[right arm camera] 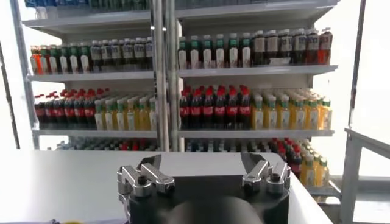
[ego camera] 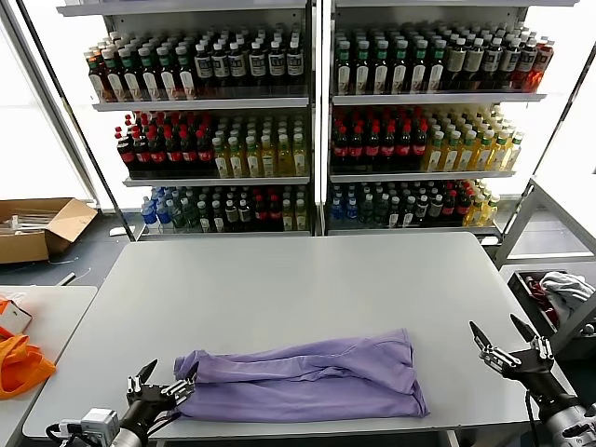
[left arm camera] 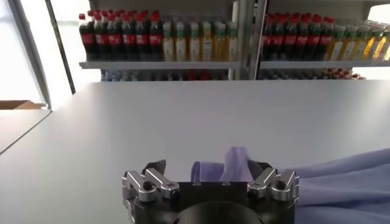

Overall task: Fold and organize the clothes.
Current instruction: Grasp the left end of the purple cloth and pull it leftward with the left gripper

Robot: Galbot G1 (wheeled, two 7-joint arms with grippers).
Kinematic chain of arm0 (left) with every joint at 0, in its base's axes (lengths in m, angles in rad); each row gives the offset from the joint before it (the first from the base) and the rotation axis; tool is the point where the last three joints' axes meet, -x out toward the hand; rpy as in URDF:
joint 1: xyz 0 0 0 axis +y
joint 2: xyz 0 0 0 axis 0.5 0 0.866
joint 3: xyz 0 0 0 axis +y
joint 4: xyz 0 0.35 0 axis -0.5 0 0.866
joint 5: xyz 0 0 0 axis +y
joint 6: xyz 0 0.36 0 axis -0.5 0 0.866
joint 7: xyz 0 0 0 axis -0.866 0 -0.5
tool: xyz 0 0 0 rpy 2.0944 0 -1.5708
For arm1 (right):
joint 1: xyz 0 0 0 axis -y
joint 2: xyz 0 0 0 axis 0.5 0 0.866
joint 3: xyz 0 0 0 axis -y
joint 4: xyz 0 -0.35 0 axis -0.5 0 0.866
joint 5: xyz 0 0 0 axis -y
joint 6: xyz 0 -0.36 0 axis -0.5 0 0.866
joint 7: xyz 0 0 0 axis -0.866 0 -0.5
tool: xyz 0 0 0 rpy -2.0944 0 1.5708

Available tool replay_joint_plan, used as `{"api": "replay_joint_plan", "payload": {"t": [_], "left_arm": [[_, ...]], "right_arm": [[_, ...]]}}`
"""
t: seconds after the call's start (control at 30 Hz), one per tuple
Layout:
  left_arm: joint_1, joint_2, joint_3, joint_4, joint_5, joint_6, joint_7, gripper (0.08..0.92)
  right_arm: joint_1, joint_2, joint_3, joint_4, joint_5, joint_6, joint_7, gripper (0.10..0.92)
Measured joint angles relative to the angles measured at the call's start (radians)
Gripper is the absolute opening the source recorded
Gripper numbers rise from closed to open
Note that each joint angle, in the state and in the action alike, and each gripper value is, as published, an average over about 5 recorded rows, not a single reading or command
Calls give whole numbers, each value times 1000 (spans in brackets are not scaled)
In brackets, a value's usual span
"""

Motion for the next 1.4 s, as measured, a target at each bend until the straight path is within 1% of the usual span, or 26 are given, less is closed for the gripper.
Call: {"api": "replay_joint_plan", "payload": {"t": [0.07, 0.37, 0.63, 0.73, 0.8, 1.03, 1.13, 1.4], "left_arm": [[-8, -18, 20, 4, 11, 5, -22, 818], [-33, -87, 94, 32, 48, 21, -112, 692], [-23, -131, 139, 29, 79, 47, -169, 489], [-25, -139, 145, 34, 84, 49, -177, 407], [-29, -142, 147, 39, 88, 49, -181, 332], [-40, -146, 151, 56, 96, 47, -186, 139], [-45, -144, 148, 63, 97, 44, -182, 98], [-66, -121, 113, 70, 76, 42, -162, 94]], "right_arm": [[-3, 7, 1, 0, -3, 6, 2, 823], [-7, 15, 3, -1, -10, 24, 6, 823], [7, 13, 3, -9, -13, 23, 13, 823], [11, 16, 1, -8, -13, 22, 14, 823], [13, 18, 0, -6, -13, 20, 15, 823], [15, 18, 1, -3, -7, 19, 15, 823], [14, 18, 2, 0, -2, 19, 16, 823], [14, 16, 2, 13, 11, 15, 18, 823]]}}
